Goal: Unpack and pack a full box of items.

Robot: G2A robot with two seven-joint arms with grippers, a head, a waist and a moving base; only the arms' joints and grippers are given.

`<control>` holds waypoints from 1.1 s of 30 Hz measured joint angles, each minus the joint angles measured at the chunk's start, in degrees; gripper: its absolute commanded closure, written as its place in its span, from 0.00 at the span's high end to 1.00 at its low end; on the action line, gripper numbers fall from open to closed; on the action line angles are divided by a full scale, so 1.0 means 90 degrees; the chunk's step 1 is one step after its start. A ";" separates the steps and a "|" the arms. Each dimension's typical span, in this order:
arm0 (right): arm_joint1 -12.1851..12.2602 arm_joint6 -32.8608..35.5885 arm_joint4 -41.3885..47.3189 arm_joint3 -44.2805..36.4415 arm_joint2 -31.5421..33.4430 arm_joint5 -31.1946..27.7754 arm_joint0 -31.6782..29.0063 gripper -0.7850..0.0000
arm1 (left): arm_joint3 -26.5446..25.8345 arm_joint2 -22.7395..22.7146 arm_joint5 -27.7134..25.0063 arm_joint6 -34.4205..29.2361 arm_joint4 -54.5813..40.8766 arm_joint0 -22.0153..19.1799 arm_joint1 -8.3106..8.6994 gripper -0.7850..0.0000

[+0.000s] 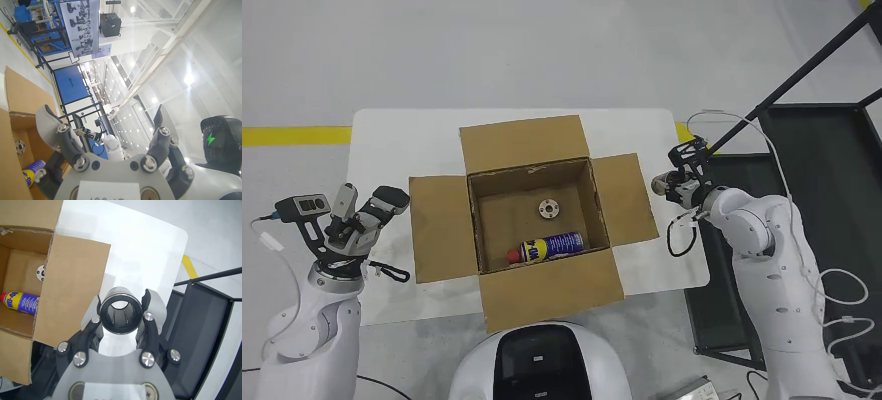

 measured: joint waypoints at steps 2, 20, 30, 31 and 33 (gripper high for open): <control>0.0000 0.0007 0.0003 -0.0006 0.0002 -0.0003 0.0000 0.00 | 0.0000 0.0000 0.0000 0.0000 0.0000 0.0000 0.0000 1.00; 0.0031 -0.0134 -0.0485 0.0271 0.0004 0.0215 -0.0022 0.00 | 0.0000 0.0000 0.0000 0.0000 0.0000 0.0000 0.0000 1.00; 0.0045 -0.0435 -0.0655 0.2017 -0.0093 0.0599 0.0636 0.00 | 0.0000 0.0000 0.0000 0.0000 0.0000 0.0000 0.0000 1.00; 0.0041 -0.0484 -0.0629 0.2215 -0.0135 0.0600 0.0724 0.00 | 0.0000 0.0000 0.0000 0.0000 0.0000 0.0000 0.0000 1.00; 0.0026 -0.0615 -0.0541 0.2671 -0.0232 0.0602 0.0925 0.00 | 0.0000 0.0000 0.0000 0.0000 0.0000 0.0000 0.0000 1.00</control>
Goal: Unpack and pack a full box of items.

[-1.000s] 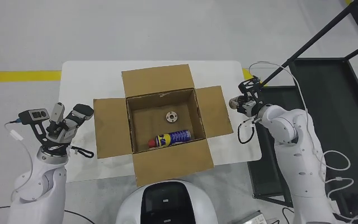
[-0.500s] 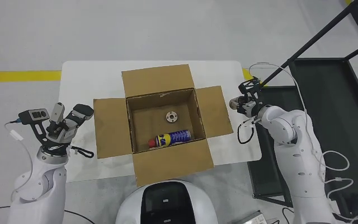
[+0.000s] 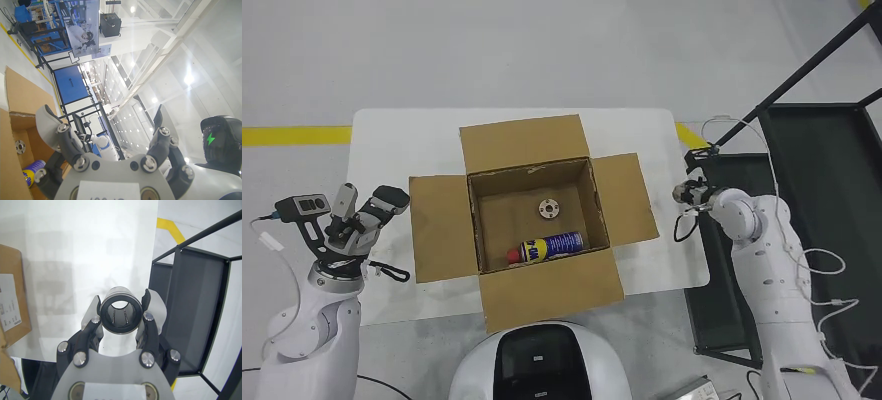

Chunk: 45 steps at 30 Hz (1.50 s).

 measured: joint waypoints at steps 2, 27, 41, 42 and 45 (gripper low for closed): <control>-0.0011 -0.0131 0.0069 0.0429 -0.0083 -0.0003 0.0191 0.00 | 0.0000 0.0000 0.0000 0.0000 0.0000 0.0000 0.0000 1.00; -0.0143 -0.0915 0.0215 0.2829 -0.0907 0.0121 0.1427 1.00 | 0.0000 0.0000 0.0000 0.0000 0.0000 0.0000 0.0000 1.00; 0.0007 -0.1101 0.0555 0.1812 -0.0376 0.0165 0.0945 1.00 | 0.0000 0.0000 0.0000 0.0000 0.0000 0.0000 0.0000 1.00; 0.0028 -0.1104 0.0541 0.1545 -0.0293 0.0214 0.0820 1.00 | 0.0000 0.0000 0.0000 0.0000 0.0000 0.0000 0.0000 1.00; 0.0077 -0.1108 0.0479 0.0477 -0.0084 0.0302 0.0356 1.00 | 0.0000 0.0000 0.0000 0.0000 0.0000 0.0000 0.0000 1.00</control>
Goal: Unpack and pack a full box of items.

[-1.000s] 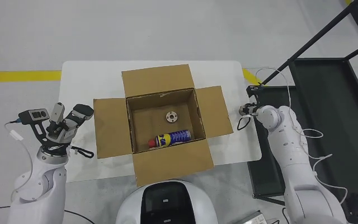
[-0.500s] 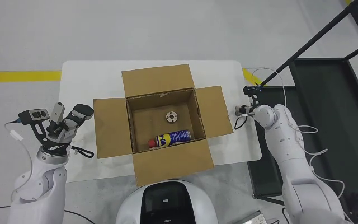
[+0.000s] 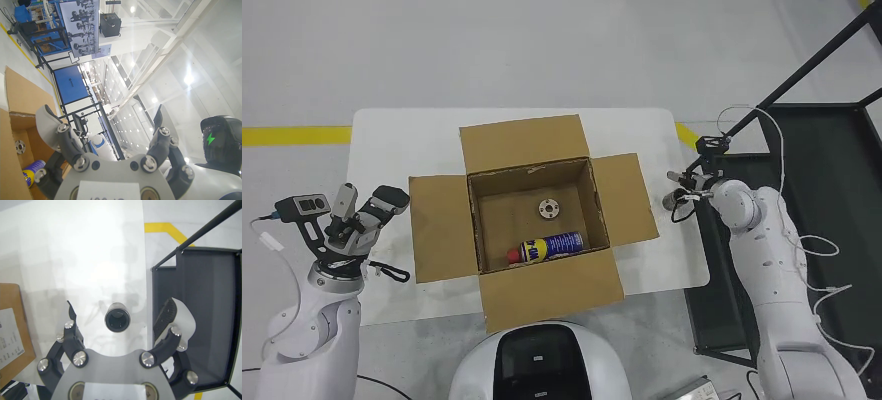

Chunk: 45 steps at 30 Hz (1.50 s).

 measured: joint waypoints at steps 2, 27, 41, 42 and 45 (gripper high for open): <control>0.0024 0.0019 0.0034 -0.0811 0.0121 -0.0035 -0.0351 1.00 | 0.0000 0.0000 0.0000 0.0000 0.0000 0.0000 0.0000 1.00; 0.0071 0.0446 0.0949 -0.3585 -0.0508 -0.1645 -0.1398 1.00 | 0.0000 0.0000 0.0000 0.0000 0.0000 0.0000 0.0000 1.00; 0.0010 0.0572 0.0725 -0.3622 -0.1434 -0.2005 -0.0774 1.00 | 0.0000 0.0000 0.0000 0.0000 0.0000 0.0000 0.0000 1.00; -0.0011 0.0617 0.0705 -0.3569 -0.1637 -0.2048 -0.0618 1.00 | 0.0000 0.0000 0.0000 0.0000 0.0000 0.0000 0.0000 1.00; -0.0103 0.0811 0.0601 -0.3279 -0.2387 -0.2149 -0.0043 1.00 | 0.0000 0.0000 0.0000 0.0000 0.0000 0.0000 0.0000 1.00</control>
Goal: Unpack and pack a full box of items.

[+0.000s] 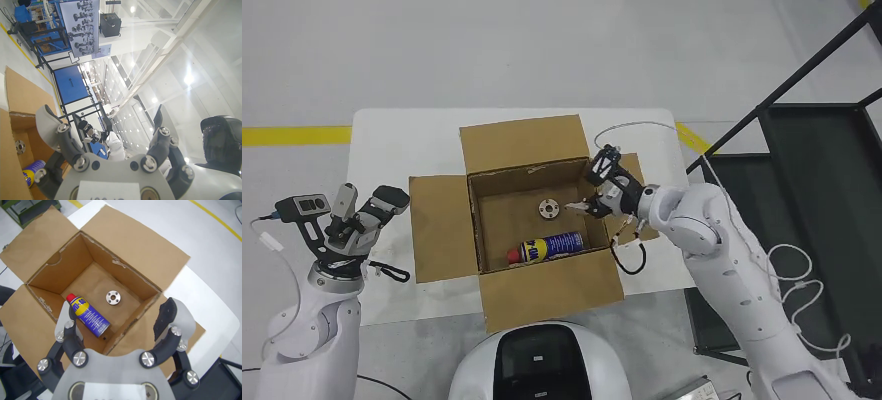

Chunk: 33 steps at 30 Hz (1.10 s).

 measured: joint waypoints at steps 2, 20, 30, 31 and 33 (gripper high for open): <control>-0.0087 0.0121 -0.0082 0.0276 -0.0536 0.0034 0.0392 1.00 | 0.0000 0.0000 0.0000 0.0000 0.0000 0.0000 0.0000 1.00; -0.0446 0.0113 -0.0400 0.1597 -0.2002 0.0754 0.1421 1.00 | 0.0000 0.0000 0.0000 0.0000 0.0000 0.0000 0.0000 1.00; -0.0616 0.0312 -0.0512 0.2145 -0.2391 0.1311 0.1753 1.00 | 0.0000 0.0000 0.0000 0.0000 0.0000 0.0000 0.0000 1.00; -0.0666 0.0379 -0.0452 0.2257 -0.2512 0.1359 0.1848 1.00 | 0.0000 0.0000 0.0000 0.0000 0.0000 0.0000 0.0000 1.00; -0.0790 0.0448 -0.0267 0.2574 -0.2781 0.1379 0.2065 1.00 | 0.0000 0.0000 0.0000 0.0000 0.0000 0.0000 0.0000 1.00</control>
